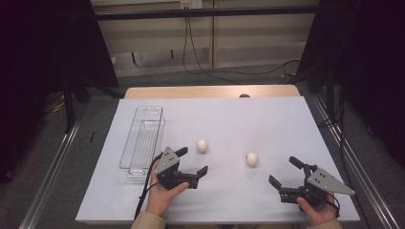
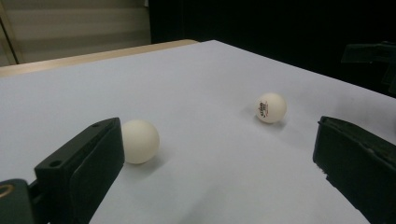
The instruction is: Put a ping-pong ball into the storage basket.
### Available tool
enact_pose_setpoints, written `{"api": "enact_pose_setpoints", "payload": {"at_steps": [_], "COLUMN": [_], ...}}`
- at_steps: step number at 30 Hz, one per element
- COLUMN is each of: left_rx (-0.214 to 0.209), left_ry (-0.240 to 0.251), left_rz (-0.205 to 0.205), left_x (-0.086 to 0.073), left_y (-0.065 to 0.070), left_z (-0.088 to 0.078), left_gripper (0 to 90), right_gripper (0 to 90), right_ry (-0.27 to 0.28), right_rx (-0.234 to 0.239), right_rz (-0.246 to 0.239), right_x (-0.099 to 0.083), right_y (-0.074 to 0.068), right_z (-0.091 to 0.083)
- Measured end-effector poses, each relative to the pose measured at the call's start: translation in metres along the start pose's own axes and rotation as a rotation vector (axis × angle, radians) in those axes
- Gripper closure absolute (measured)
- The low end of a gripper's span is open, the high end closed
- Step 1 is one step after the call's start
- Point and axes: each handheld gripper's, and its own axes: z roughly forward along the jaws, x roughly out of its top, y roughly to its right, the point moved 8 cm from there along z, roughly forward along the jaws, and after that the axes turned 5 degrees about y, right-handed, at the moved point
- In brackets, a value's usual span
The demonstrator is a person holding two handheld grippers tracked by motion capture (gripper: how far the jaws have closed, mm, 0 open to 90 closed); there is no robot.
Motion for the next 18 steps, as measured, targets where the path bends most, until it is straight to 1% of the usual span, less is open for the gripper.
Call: {"api": "enact_pose_setpoints", "payload": {"at_steps": [1, 2, 6, 10, 13, 15, 18], "left_rx": [-0.004, -0.005, -0.016, -0.019, -0.025, -0.027, -0.03], "left_ry": [-0.005, -0.003, -0.006, -0.004, -0.016, -0.014, -0.018], "left_rz": [0.006, -0.001, 0.006, -0.003, -0.004, -0.009, 0.001], "left_x": [0.0, 0.0, 0.001, 0.001, 0.0, 0.001, 0.001], "left_y": [0.0, 0.001, 0.003, 0.004, 0.005, 0.007, 0.007], "left_z": [0.0, 0.002, 0.004, 0.007, 0.009, 0.01, 0.011], "left_gripper": [2.1, 2.1, 2.2, 2.2, 2.3, 2.2, 2.2], "right_gripper": [2.6, 2.6, 2.6, 2.6, 2.6, 2.6, 2.6], "right_ry": [0.001, 0.002, 0.003, 0.002, 0.002, 0.003, 0.002], "right_rx": [0.0, 0.0, 0.005, 0.004, 0.003, 0.004, 0.009], "right_rz": [0.0, 0.0, -0.001, -0.002, 0.0, -0.002, -0.004], "right_x": [0.0, 0.0, 0.0, 0.0, 0.0, 0.0, 0.0], "right_y": [0.0, 0.0, -0.001, -0.001, -0.001, -0.001, -0.002], "right_z": [0.0, 0.0, 0.001, 0.001, 0.0, 0.001, 0.001]}}
